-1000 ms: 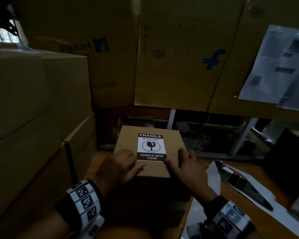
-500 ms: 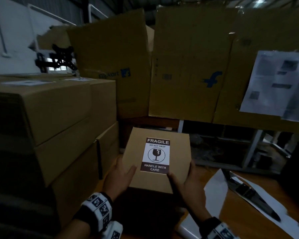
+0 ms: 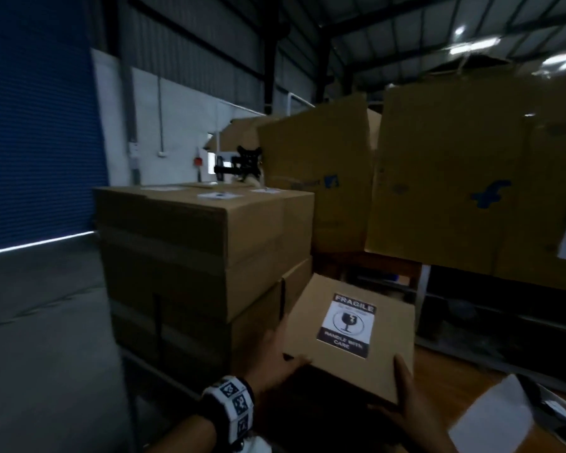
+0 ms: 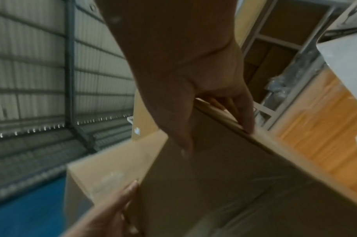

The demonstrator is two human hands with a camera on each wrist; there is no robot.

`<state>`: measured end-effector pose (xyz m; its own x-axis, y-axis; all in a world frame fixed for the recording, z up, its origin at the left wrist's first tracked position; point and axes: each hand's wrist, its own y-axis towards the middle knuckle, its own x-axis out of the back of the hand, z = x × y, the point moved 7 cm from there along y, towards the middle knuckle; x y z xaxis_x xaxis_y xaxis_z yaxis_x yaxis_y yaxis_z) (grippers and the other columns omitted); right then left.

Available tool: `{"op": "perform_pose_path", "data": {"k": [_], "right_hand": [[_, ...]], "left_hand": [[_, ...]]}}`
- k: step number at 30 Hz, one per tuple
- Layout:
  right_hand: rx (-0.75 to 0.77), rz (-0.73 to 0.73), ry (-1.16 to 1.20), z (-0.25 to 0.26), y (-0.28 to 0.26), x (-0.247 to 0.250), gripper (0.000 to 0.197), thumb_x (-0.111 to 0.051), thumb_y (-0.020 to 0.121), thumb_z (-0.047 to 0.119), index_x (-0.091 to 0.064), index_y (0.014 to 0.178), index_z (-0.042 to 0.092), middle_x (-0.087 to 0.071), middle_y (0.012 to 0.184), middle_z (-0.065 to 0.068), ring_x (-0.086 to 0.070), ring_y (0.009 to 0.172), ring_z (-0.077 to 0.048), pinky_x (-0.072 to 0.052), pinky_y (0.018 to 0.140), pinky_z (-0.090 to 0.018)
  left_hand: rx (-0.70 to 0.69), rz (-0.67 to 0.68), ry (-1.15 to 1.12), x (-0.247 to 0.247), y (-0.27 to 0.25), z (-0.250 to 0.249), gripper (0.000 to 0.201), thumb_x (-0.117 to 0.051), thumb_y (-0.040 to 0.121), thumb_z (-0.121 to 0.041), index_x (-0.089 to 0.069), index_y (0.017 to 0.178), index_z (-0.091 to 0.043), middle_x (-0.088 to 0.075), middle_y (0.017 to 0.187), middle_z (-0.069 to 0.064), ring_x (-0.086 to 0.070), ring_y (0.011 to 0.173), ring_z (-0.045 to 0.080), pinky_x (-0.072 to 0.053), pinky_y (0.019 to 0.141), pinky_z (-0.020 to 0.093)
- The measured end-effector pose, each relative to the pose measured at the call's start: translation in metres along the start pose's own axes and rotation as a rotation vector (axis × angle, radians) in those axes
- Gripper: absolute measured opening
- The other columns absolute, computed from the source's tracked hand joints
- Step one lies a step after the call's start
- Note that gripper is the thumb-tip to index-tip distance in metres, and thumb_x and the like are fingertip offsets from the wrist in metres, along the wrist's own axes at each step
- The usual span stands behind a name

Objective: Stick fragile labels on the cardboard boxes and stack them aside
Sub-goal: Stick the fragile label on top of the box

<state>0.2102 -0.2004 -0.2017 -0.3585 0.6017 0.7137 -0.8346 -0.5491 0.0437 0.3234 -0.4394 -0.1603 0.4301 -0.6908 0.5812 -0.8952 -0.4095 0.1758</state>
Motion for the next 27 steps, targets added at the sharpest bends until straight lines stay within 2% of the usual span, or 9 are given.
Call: {"op": "perform_pose_path", "data": {"k": [2,4,5,6,8,11,17,22,27], "right_hand": [[-0.023,0.009,-0.052,-0.002,0.007,-0.011,0.12,-0.083,0.075,0.021,0.012,0.149,0.024,-0.035,0.153,-0.019,-0.046,0.134,-0.031,-0.04,0.106,-0.033],[-0.025,-0.019,-0.063,0.001,0.017,-0.017,0.118,-0.088,0.068,0.028,-0.001,0.147,0.044,-0.039,0.15,-0.019,-0.049,0.131,-0.034,-0.043,0.105,-0.037],[-0.006,-0.049,-0.098,0.007,0.022,-0.018,0.114,-0.087,0.066,0.039,-0.004,0.142,0.059,-0.03,0.155,-0.019,-0.043,0.136,-0.034,-0.04,0.107,-0.036],[-0.006,-0.06,-0.171,0.013,0.026,-0.018,0.107,-0.081,0.067,0.051,-0.005,0.142,0.062,-0.014,0.16,-0.019,-0.032,0.143,-0.034,-0.034,0.111,-0.036],[-0.022,-0.085,-0.328,0.025,0.036,-0.018,0.096,-0.062,0.081,0.065,-0.005,0.154,0.039,0.012,0.162,-0.017,-0.012,0.15,-0.032,-0.023,0.116,-0.034],[-0.012,-0.082,-0.317,0.033,0.057,-0.019,0.092,-0.055,0.091,0.057,-0.004,0.157,0.018,0.007,0.165,-0.005,-0.017,0.147,-0.031,-0.024,0.117,-0.035],[0.022,-0.144,-0.354,0.031,0.107,-0.014,0.09,-0.061,0.092,0.044,-0.006,0.156,0.012,0.001,0.164,-0.005,-0.026,0.145,-0.028,-0.03,0.116,-0.035],[-0.015,-0.128,-0.39,0.025,0.166,-0.009,0.09,-0.063,0.094,0.034,-0.004,0.156,0.007,0.005,0.164,-0.012,-0.022,0.147,-0.028,-0.029,0.115,-0.031],[-0.071,-0.126,-0.43,0.024,0.217,-0.004,0.086,-0.063,0.094,0.027,-0.007,0.155,0.005,0.001,0.163,-0.016,-0.026,0.146,-0.031,-0.031,0.113,-0.031]], "left_hand": [[0.03,0.121,0.222,0.001,-0.005,0.007,0.087,-0.07,0.081,-0.055,-0.024,0.152,-0.035,-0.027,0.151,0.0,-0.032,0.138,0.022,-0.029,0.114,0.038],[0.04,0.14,0.507,0.005,-0.004,0.014,0.076,-0.066,0.086,-0.05,-0.03,0.15,-0.032,-0.009,0.157,0.005,-0.014,0.143,0.029,-0.021,0.117,0.043],[0.005,0.092,0.632,0.009,-0.002,0.01,0.068,-0.065,0.087,-0.047,-0.035,0.147,-0.031,-0.009,0.156,0.006,-0.013,0.142,0.029,-0.022,0.116,0.046],[-0.037,0.05,0.729,0.01,0.003,0.007,0.061,-0.063,0.088,-0.044,-0.04,0.143,-0.029,-0.014,0.154,0.006,-0.016,0.14,0.029,-0.025,0.114,0.047],[-0.102,0.005,0.85,0.01,0.014,-0.002,0.05,-0.06,0.092,-0.035,-0.045,0.137,-0.022,-0.027,0.148,0.008,-0.025,0.134,0.028,-0.03,0.109,0.044],[-0.157,-0.045,0.89,0.005,0.037,-0.003,0.041,-0.052,0.096,-0.025,-0.045,0.136,-0.016,-0.033,0.144,0.01,-0.03,0.132,0.028,-0.03,0.106,0.038],[-0.191,-0.108,0.824,-0.01,0.097,0.015,0.046,-0.045,0.097,-0.014,-0.037,0.143,-0.016,-0.036,0.142,0.007,-0.034,0.131,0.023,-0.04,0.098,0.033],[-0.214,-0.143,0.733,-0.022,0.15,0.026,0.048,-0.045,0.098,-0.013,-0.037,0.145,-0.014,-0.039,0.144,0.005,-0.037,0.131,0.021,-0.042,0.099,0.03],[-0.208,-0.139,0.724,-0.034,0.194,0.037,0.055,-0.042,0.098,-0.006,-0.026,0.15,-0.012,-0.027,0.151,0.006,-0.024,0.14,0.022,-0.036,0.107,0.026]]}}
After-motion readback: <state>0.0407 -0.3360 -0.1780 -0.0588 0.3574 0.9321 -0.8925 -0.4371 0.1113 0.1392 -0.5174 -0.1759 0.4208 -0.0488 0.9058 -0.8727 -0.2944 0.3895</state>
